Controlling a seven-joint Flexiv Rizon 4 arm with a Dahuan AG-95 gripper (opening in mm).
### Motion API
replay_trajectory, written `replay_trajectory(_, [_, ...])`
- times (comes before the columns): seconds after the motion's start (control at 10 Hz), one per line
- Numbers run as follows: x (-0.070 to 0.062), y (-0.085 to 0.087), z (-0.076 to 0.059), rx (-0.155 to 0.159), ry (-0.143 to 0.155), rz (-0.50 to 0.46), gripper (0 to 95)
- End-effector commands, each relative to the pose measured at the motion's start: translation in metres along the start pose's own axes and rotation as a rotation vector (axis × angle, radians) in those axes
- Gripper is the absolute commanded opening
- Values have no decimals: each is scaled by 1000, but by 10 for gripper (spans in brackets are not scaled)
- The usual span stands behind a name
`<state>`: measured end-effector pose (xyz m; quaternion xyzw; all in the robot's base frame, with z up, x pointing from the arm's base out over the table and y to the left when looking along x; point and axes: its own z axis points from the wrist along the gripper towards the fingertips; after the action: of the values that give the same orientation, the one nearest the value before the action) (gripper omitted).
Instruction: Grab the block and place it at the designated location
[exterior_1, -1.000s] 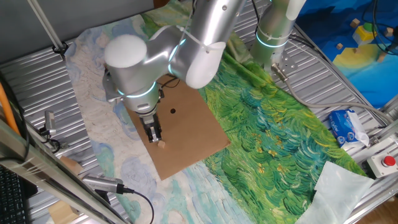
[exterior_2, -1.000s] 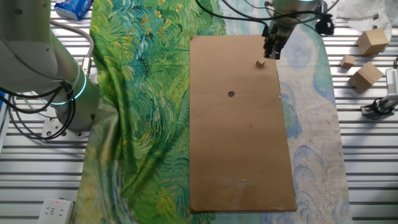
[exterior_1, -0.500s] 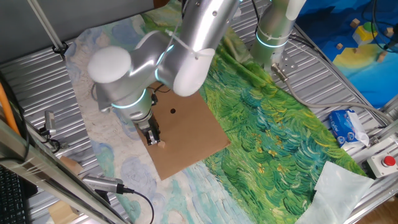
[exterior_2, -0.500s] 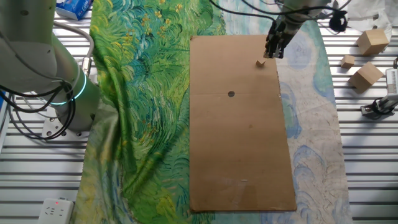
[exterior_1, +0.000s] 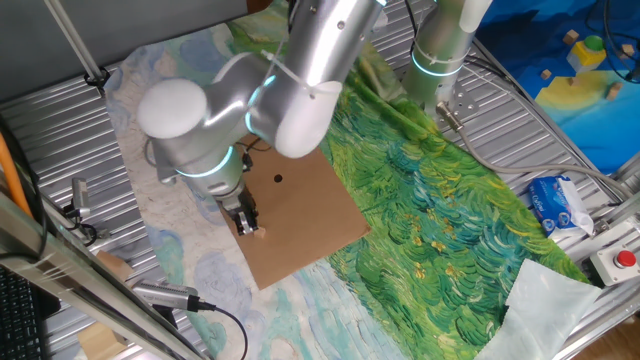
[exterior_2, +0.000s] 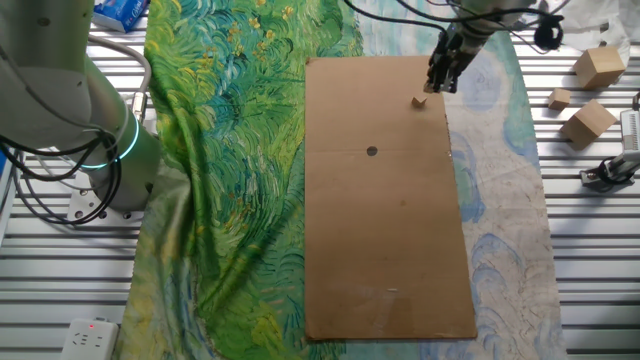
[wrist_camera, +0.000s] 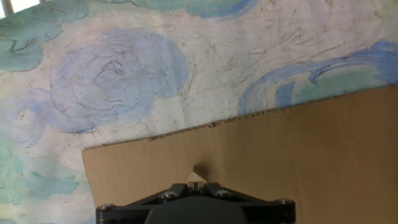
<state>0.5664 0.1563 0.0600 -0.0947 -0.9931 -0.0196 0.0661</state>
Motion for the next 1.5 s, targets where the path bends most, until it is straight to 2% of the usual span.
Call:
replay_trajectory(0.1, [-3,4,12,-3,-7,-2,0])
replay_trajectory(0.3, [-3,3,17,-6,-22,-12,0])
replay_trajectory(0.4, [-2,3,20,-6,-42,-9,0])
replay_trajectory(0.6, [-1,2,21,-8,-40,-11,0])
replay_trajectory(0.7, [0,2,22,-9,-39,-15,190])
replay_trajectory(0.8, [1,2,22,-9,-39,-15,190])
replay_trajectory(0.9, [1,2,22,-9,-41,-17,380])
replay_trajectory(1.5, [0,1,24,-5,-46,-24,380])
